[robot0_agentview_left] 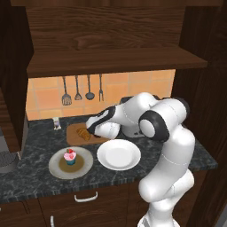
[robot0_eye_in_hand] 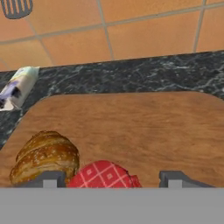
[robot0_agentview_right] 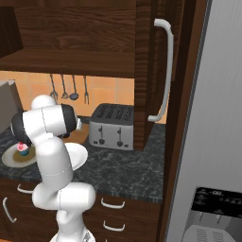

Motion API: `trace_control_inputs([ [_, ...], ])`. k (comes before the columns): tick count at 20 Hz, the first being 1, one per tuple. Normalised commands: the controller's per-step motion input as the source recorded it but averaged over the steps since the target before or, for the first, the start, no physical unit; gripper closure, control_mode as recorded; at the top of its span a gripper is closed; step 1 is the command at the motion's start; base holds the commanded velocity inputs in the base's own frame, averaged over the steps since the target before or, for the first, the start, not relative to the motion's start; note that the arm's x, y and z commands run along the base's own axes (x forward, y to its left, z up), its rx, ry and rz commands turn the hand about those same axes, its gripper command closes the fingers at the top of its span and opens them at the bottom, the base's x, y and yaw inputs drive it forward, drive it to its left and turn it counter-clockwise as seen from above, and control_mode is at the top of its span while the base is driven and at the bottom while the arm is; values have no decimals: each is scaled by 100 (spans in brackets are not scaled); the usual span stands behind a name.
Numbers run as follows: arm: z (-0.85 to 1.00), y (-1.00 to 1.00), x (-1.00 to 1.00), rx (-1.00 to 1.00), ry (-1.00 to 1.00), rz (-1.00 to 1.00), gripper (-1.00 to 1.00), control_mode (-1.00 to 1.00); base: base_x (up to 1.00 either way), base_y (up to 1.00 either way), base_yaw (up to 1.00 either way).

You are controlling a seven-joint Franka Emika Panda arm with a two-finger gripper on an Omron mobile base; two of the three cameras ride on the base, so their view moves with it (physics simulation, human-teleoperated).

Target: From the different types of pastries on the counter, select a croissant and place it on the cutting board. Then retrieve a jar of jam from the cabinet and place it alongside the croissant on the cutting board.

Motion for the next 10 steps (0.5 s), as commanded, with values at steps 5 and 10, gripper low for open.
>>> trace_control_inputs([
  [5, 0, 0, 0, 0, 0, 0, -100, -100, 0, 0, 0],
  [10, 27, -1, -16, 0, -3, 0, -100, -100, 0, 0, 0],
])
